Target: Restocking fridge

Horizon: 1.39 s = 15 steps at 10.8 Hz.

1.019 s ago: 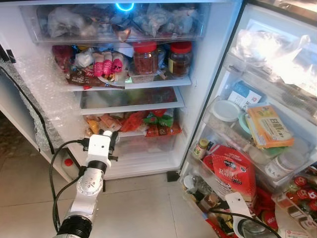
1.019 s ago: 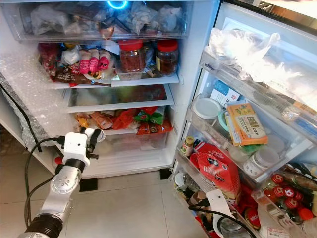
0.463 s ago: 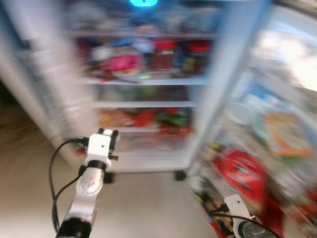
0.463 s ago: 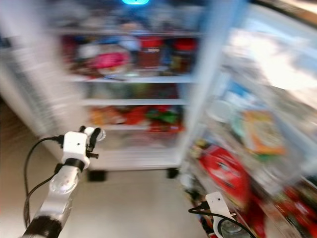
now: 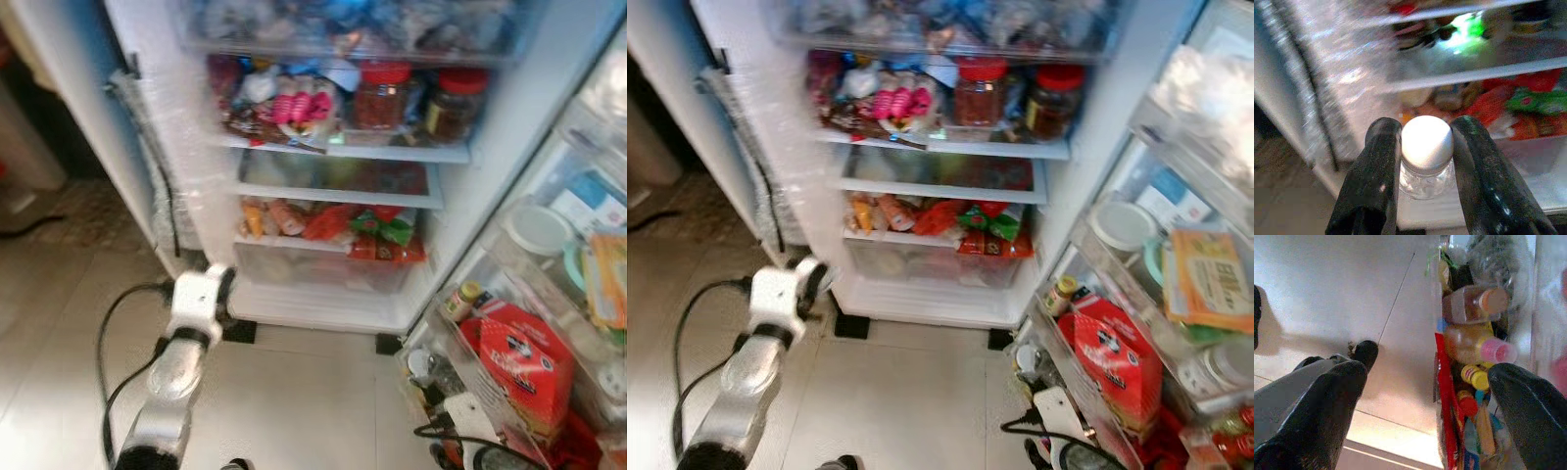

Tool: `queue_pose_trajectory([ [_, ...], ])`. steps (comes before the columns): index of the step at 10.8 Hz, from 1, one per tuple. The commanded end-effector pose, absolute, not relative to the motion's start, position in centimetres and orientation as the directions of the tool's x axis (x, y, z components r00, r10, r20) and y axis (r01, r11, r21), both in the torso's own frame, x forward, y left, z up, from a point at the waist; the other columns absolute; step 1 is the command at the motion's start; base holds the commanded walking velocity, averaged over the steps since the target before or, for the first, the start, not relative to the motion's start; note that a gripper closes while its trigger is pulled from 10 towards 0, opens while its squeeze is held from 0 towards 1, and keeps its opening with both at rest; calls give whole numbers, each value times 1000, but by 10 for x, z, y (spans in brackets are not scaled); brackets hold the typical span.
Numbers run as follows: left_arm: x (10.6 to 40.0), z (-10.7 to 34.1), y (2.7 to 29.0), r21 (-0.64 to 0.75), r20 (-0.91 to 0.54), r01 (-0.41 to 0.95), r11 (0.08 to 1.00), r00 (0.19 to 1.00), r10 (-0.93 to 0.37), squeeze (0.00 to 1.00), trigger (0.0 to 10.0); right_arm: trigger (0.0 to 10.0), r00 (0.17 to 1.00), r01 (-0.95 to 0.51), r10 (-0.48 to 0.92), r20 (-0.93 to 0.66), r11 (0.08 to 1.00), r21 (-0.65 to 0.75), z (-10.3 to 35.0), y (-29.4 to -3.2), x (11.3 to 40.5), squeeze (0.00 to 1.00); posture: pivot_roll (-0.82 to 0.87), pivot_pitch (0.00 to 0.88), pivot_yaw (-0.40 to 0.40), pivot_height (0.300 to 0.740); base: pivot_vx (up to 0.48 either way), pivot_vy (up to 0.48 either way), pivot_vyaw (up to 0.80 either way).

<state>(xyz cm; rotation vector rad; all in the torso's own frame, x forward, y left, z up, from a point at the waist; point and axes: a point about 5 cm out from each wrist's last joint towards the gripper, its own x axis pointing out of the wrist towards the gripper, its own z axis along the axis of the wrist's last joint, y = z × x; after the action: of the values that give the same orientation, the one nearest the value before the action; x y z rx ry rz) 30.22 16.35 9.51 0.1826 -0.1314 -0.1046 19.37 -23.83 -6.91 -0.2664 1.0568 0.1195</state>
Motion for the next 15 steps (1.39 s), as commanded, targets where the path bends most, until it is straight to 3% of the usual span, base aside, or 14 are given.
queue_pose_trajectory([
  [1,302,99,160,175,132,112,978,982,-136,0,10000,10000,476,-205,-38,-879,967,-153,-72,-241,187,0,-142,137,-37,740,0,0,0],
  [4,301,103,154,180,133,144,973,977,-169,0,10000,10000,477,-209,-28,-878,967,-144,-71,-240,188,0,-135,162,-37,740,0,0,0],
  [13,303,100,152,181,111,151,972,979,-172,0,10000,10000,481,-245,-23,-876,956,-160,-70,-240,190,0,-151,132,-44,740,0,0,0],
  [15,304,101,152,184,112,150,971,979,-172,0,10000,10000,480,-245,-23,-877,956,-159,-70,-240,191,0,-152,136,-41,740,259,0,0],
])
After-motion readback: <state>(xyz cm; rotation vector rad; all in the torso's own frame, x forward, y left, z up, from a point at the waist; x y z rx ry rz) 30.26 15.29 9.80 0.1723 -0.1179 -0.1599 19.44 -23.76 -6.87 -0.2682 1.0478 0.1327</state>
